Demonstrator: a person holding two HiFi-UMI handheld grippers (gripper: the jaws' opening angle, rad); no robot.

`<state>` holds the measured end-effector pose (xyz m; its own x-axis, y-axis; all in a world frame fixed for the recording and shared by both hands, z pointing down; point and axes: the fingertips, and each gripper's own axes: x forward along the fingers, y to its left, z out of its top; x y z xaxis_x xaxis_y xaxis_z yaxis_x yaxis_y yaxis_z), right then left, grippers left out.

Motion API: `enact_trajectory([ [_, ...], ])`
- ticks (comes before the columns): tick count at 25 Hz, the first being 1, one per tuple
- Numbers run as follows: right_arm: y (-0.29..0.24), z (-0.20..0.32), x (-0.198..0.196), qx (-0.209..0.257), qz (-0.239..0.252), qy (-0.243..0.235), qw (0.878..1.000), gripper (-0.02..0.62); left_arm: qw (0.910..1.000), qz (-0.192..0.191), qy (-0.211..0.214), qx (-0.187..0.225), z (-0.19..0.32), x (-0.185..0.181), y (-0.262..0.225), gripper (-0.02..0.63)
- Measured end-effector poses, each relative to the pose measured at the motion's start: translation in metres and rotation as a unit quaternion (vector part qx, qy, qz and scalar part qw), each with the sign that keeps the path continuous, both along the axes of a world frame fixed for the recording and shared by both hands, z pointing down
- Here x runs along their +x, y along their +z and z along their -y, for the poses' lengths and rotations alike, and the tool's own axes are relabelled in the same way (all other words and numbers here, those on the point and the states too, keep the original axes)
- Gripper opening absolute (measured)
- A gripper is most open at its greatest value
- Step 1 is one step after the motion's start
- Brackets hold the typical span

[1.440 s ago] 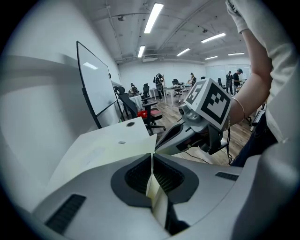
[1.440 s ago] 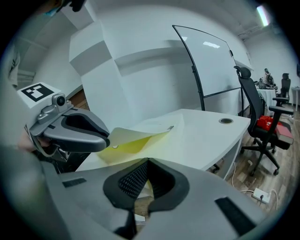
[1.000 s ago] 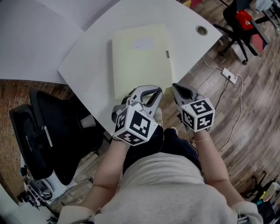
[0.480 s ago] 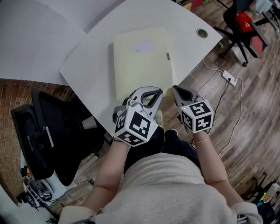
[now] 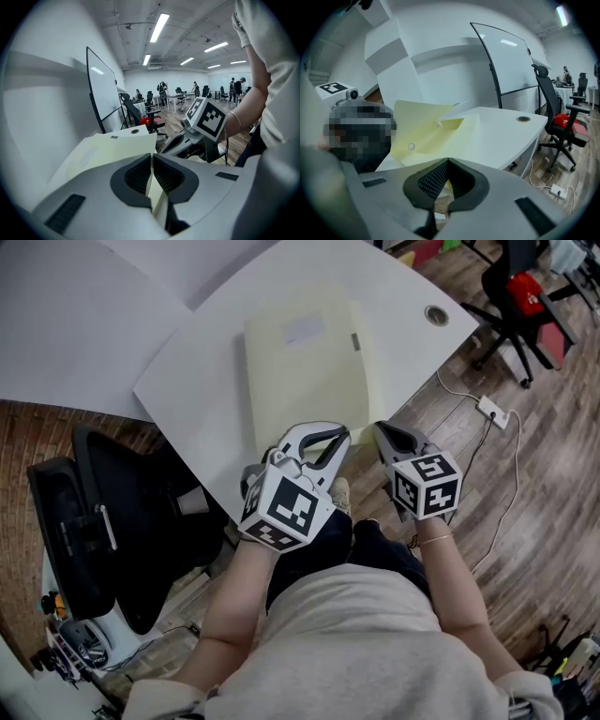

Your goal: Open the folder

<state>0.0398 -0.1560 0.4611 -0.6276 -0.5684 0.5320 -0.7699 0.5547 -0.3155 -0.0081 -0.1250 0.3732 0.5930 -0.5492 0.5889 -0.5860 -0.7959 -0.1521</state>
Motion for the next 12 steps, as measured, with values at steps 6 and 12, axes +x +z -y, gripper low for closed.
enact_trajectory([
  [6, 0.0, 0.0, -0.001, 0.001, 0.001, -0.004, 1.0, 0.021, 0.9998, 0.003, -0.01, 0.019, -0.004, -0.004, -0.002, 0.029],
  [12, -0.003, 0.001, 0.003, 0.013, -0.023, -0.011, 1.0, 0.021, 0.9983, -0.006, -0.014, 0.056, -0.008, -0.007, -0.018, 0.031],
])
